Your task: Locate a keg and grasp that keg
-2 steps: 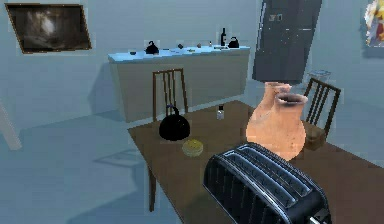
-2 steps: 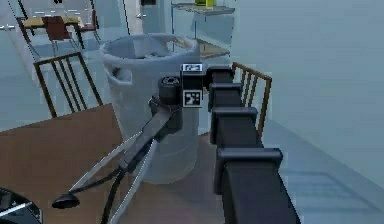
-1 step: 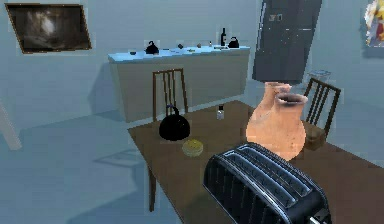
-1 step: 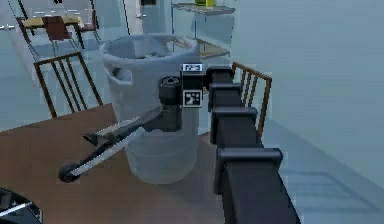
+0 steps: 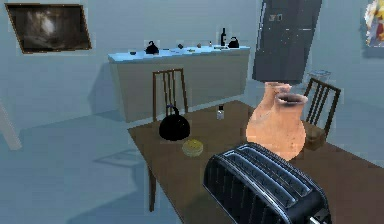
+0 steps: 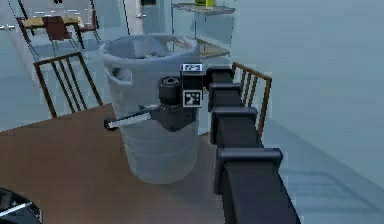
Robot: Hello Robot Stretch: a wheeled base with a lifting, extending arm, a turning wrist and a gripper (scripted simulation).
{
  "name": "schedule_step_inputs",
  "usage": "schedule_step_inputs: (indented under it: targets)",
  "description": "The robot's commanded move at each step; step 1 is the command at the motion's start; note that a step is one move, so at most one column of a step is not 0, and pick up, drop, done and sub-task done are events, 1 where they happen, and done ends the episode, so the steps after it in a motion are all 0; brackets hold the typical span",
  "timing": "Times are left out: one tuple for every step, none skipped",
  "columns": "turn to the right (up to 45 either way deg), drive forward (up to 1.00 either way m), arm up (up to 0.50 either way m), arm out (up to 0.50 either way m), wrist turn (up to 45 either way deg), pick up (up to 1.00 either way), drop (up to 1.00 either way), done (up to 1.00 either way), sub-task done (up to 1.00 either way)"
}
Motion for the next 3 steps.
schedule_step_inputs:
  targets:
    - [0.0,0.0,0.0,0.0,27.0,0.0,0.0,0.0,0.0]
    - [0.0,0.0,0.0,0.0,0.0,1.0,0.0,0.0,0.0]
    - [0.0,0.0,0.0,0.0,0.0,0.0,0.0,1.0,0.0]
